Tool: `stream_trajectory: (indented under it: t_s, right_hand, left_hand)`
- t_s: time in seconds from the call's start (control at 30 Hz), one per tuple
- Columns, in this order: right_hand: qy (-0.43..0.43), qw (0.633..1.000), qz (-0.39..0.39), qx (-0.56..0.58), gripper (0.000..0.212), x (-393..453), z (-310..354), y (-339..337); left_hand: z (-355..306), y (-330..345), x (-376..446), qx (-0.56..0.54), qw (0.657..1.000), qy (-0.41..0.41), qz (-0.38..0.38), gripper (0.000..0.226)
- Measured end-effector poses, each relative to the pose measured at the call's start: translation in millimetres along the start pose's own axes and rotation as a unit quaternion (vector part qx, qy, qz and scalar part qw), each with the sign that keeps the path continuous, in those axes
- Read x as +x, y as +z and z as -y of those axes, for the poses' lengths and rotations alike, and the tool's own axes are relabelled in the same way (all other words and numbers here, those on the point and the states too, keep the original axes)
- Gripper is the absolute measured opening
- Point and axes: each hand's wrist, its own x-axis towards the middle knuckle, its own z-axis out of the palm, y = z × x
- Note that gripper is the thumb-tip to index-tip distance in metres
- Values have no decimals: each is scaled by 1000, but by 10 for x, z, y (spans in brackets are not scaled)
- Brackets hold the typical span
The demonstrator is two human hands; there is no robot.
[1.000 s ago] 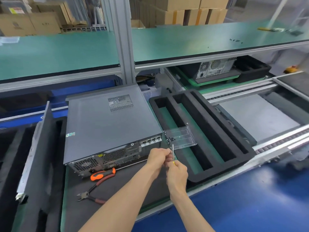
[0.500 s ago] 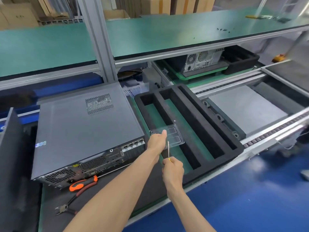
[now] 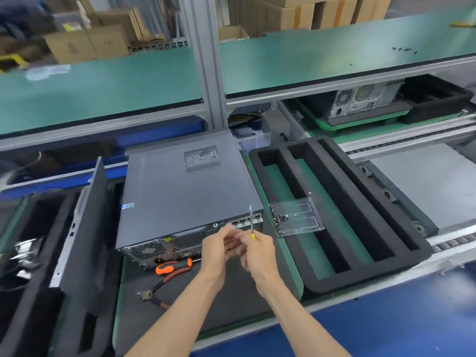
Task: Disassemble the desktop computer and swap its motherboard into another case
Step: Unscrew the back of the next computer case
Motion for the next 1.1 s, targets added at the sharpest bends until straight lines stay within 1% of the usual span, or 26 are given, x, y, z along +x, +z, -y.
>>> stream_trajectory:
  t_s: [0.13,0.27,0.33,0.4,0.53,0.63,0.7,0.9,1.1]
  right_hand:
    - [18,999,29,1,28,-24,22,352]
    - [38,998,37,15,27,-46,27,646]
    - [51,998,29,35,17,-48,36,775]
    - [61,997,7,49,15,-33,26,887]
    - [71,994,-57,57,36,30,29,1078]
    - [75,989,-115,51,43,87,68,1192]
    - [82,986,-135,51,40,102,69,1241]
    - [93,981,-151,82,32,81,55,1275]
    - [94,980,-145,99,21,24,15,1259]
  left_hand:
    - [-133,-320,-26,-76,996,-24,-47,40]
    - [-240,-527,-41,-132,982,-36,-127,32]
    - [-262,-610,-42,-159,969,-39,-183,30]
    - [-281,-674,-28,-190,956,-47,-217,30]
    - [-307,-683,31,-226,944,-55,-233,30]
    - [-291,-679,91,-211,945,-62,-243,28]
    - [-254,-696,110,-212,946,-62,-236,27]
    - [-206,-693,97,-211,948,-49,-232,28]
    - [-193,-693,68,-200,953,-50,-221,24]
